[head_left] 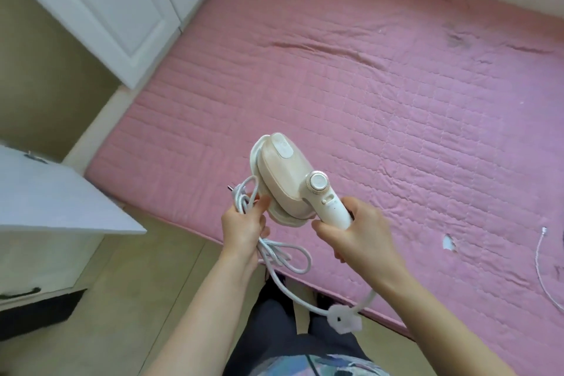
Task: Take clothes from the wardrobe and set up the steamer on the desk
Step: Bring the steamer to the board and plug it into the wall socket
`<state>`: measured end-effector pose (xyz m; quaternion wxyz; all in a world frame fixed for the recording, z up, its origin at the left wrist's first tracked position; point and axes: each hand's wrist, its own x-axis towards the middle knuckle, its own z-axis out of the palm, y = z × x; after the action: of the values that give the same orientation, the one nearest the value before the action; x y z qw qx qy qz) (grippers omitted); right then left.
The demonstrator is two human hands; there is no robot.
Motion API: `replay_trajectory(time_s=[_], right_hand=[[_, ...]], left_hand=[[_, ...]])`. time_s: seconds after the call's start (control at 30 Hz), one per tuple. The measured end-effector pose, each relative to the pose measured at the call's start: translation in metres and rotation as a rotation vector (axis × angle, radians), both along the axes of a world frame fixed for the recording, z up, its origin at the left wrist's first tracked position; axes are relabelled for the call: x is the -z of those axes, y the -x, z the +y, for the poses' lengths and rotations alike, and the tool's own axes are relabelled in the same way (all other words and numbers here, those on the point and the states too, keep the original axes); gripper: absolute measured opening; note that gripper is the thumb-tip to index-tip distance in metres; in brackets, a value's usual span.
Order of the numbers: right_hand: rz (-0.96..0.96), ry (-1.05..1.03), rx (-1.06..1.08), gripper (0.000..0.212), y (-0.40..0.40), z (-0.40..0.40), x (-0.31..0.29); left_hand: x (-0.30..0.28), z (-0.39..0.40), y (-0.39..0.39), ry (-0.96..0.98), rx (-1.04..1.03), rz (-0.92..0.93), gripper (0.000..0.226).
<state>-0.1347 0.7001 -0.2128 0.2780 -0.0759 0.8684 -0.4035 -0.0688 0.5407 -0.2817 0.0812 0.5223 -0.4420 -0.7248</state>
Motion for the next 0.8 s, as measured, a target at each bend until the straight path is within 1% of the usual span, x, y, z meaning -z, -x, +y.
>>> replay_trajectory(time_s=[0.1,0.2,0.43,0.57,0.8], right_hand=[[0.012,-0.01,-0.111,0.014,-0.008,0.001,-0.006],[0.012,0.022,-0.211,0.012,-0.015,0.005,-0.014],[0.03,0.088,-0.405,0.014,-0.036,0.026,-0.027],[0.034,0.078,-0.494,0.014,-0.053,0.032,-0.029],[-0.018,0.086,-0.646,0.012,-0.097,0.013,-0.028]], left_hand=[[-0.006,0.009,-0.023,0.006,-0.094,-0.02,0.021],[-0.011,0.022,-0.048,0.021,-0.228,-0.039,0.02],[-0.022,0.07,-0.117,0.022,-0.636,-0.038,0.02],[-0.029,0.096,-0.166,0.006,-0.849,-0.06,0.019],[-0.045,0.117,-0.25,0.031,-1.112,-0.022,0.017]])
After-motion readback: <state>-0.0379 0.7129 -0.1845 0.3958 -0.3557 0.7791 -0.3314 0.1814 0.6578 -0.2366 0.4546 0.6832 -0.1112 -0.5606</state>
